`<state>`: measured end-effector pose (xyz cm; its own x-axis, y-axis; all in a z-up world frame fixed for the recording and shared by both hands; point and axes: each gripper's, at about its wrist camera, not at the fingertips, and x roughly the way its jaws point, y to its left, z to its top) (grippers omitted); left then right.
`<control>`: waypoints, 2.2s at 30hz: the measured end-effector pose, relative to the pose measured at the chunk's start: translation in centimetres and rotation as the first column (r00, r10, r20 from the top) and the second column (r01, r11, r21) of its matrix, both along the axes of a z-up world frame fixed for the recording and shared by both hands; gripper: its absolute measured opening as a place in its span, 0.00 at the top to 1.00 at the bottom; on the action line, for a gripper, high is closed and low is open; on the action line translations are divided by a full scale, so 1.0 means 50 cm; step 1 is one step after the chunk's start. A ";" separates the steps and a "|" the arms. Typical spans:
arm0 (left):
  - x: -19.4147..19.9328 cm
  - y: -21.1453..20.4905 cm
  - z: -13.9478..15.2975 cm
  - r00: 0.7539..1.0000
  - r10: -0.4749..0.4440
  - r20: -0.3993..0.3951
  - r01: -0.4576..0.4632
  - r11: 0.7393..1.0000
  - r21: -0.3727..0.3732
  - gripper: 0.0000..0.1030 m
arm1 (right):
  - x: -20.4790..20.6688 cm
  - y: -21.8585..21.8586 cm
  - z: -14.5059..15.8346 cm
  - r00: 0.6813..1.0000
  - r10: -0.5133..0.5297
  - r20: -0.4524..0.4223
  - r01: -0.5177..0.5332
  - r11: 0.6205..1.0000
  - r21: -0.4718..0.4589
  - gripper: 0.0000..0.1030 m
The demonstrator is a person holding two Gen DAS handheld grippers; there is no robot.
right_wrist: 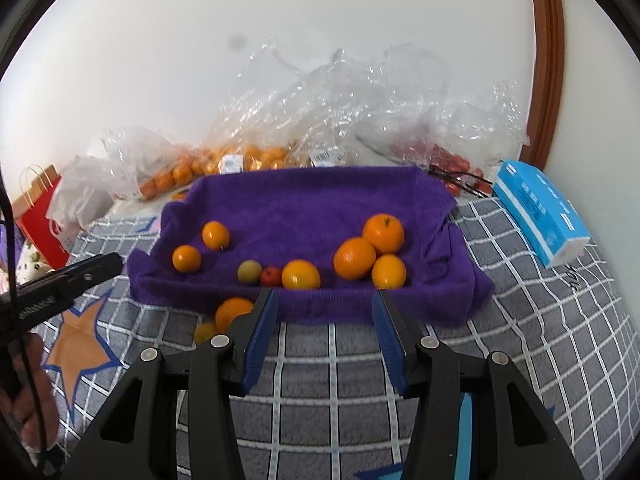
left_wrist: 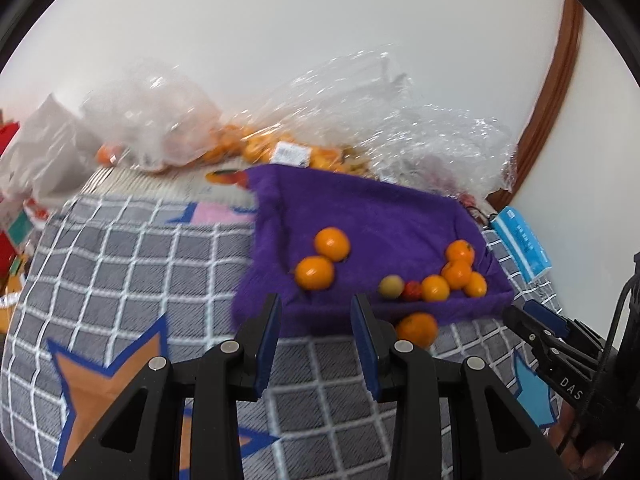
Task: Organize fruits
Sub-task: 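Withdraw both grippers back toward the loose fruits beside the towel, then grasp a large orange with the right gripper while the left grasps a yellow fruit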
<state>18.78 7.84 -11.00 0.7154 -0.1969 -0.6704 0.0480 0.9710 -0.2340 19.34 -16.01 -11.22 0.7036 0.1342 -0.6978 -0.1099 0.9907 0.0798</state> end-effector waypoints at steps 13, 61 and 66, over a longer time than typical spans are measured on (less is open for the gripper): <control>-0.073 0.095 -0.044 0.993 0.107 -0.057 -0.102 0.992 0.081 0.67 | -0.038 0.072 -0.045 0.998 0.049 -0.050 -0.047 0.998 0.031 0.52; -0.033 0.007 -0.102 0.981 -0.002 -0.192 0.010 0.999 0.038 0.63 | 0.012 0.009 -0.069 0.994 -0.001 -0.105 0.012 0.995 0.102 0.59; -0.024 -0.058 -0.112 0.976 -0.076 -0.206 0.080 0.997 0.013 0.62 | -0.017 -0.054 -0.065 0.995 -0.029 -0.091 0.037 0.995 0.088 0.59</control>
